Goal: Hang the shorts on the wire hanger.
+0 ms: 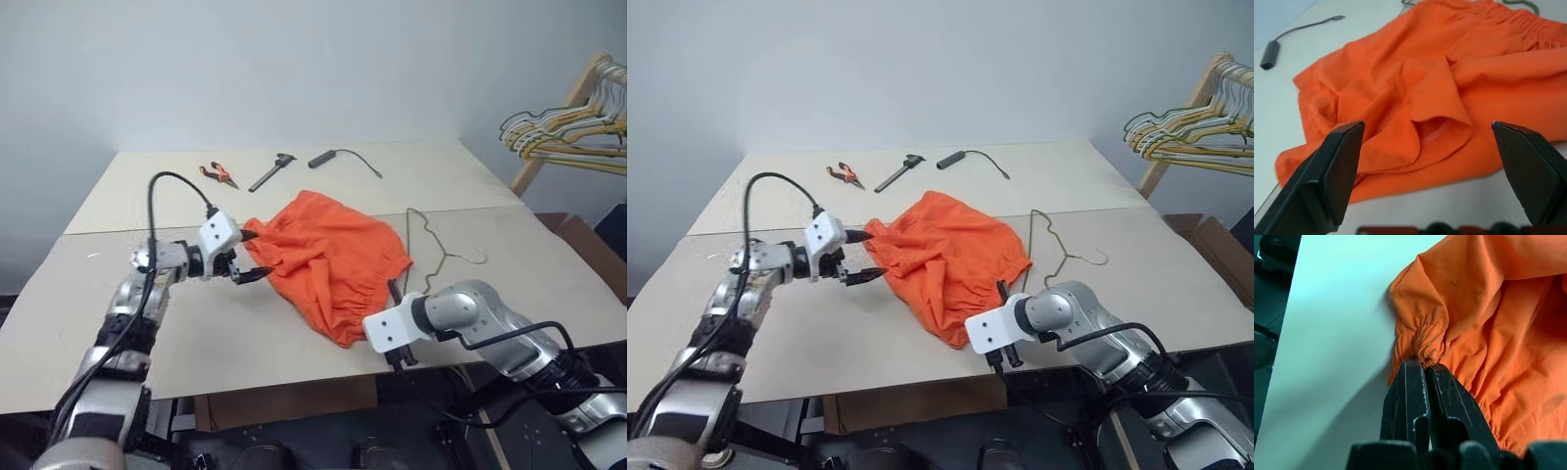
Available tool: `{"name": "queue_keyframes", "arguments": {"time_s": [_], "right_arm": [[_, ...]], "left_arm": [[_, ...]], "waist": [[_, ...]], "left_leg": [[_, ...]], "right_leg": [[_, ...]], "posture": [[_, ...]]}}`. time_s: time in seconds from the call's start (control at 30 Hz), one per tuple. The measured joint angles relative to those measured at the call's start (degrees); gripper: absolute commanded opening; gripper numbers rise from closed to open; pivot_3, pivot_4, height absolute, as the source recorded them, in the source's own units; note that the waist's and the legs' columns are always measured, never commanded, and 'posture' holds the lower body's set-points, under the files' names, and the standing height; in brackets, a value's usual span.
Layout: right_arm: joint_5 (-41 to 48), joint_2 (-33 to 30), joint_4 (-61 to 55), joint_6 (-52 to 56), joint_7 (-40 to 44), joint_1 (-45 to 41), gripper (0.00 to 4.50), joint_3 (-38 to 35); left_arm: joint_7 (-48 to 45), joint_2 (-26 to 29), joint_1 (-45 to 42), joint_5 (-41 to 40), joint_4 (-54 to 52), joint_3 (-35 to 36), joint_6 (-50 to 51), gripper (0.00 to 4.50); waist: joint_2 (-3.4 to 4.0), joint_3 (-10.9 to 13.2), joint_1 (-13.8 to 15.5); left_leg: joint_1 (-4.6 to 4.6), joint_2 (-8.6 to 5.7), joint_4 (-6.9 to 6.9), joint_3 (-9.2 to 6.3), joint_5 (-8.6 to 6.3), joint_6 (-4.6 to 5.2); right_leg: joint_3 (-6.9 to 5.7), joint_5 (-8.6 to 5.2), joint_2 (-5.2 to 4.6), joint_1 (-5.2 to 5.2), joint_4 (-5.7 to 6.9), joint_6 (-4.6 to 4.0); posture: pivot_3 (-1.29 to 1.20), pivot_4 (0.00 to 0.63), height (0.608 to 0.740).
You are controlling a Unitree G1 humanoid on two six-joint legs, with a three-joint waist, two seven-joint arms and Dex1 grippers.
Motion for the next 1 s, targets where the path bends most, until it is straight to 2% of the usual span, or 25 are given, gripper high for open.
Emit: {"name": "queue_keyframes", "arguments": {"time_s": [0.2, 0.37, 0.47, 0.83, 0.87, 1.0], "right_arm": [[-0.6, 0.8, -0.7, 1.2, 0.4, 0.6, 0.05, -0.7], [-0.8, 1.0, -1.9, 2.0, 0.6, 1.3, 0.05, -1.7], [-1.6, 1.5, -2.0, 2.4, 0.7, 1.9, 0.0, -1.7], [-2.3, 1.8, -2.2, 2.8, 1.0, 1.9, 0.0, -1.9], [-2.3, 1.9, -2.2, 2.8, 1.0, 1.9, 0.0, -1.9], [-2.8, 2.4, -1.6, 2.8, 0.9, 1.8, 0.0, -2.0]], "left_arm": [[0.2, -4.0, -8.0, 4.8, 14.9, -2.7, -5.9, 4.5], [0.8, -5.8, -11.2, 8.1, 23.0, -3.7, -9.0, 4.5], [0.6, -7.2, -12.0, 8.7, 26.2, -3.7, -10.0, 3.93], [0.7, -8.0, -12.7, 9.3, 29.1, -3.2, -12.5, 0.25], [0.7, -7.8, -12.8, 9.3, 29.1, -3.1, -12.8, 0.02], [0.6, -6.4, -12.7, 9.3, 29.0, -2.3, -13.8, 0.02]], "waist": [[-0.01, 0.0, -1.2], [-0.02, 0.0, -2.3], [-0.02, 0.0, -2.5], [-0.02, 0.0, -2.6], [-0.02, 0.0, -2.6], [-0.02, 0.0, -2.6]], "left_leg": [[-0.2, -0.02, 0.18, -0.03, -0.08, 0.13], [-0.41, 0.0, 0.47, -0.06, -0.18, 0.23], [-0.45, -0.01, 0.56, -0.05, -0.22, 0.29], [-0.46, 0.0, 0.63, -0.06, -0.24, 0.31], [-0.46, 0.0, 0.63, -0.06, -0.24, 0.31], [-0.46, 0.0, 0.63, -0.06, -0.24, 0.3]], "right_leg": [[-0.02, 0.03, -0.01, -0.03, -0.03, 0.09], [-0.04, 0.09, 0.0, -0.1, -0.02, 0.19], [-0.03, 0.13, -0.04, -0.1, -0.02, 0.26], [-0.03, 0.16, -0.08, -0.12, 0.01, 0.28], [-0.03, 0.16, -0.09, -0.12, 0.01, 0.28], [-0.03, 0.16, -0.09, -0.13, 0.02, 0.28]], "posture": [[-0.04, 0.0, 0.74], [-0.05, 0.0, 0.74], [-0.06, 0.0, 0.74], [-0.06, 0.0, 0.74], [-0.05, 0.0, 0.74], [-0.05, 0.0, 0.74]]}}
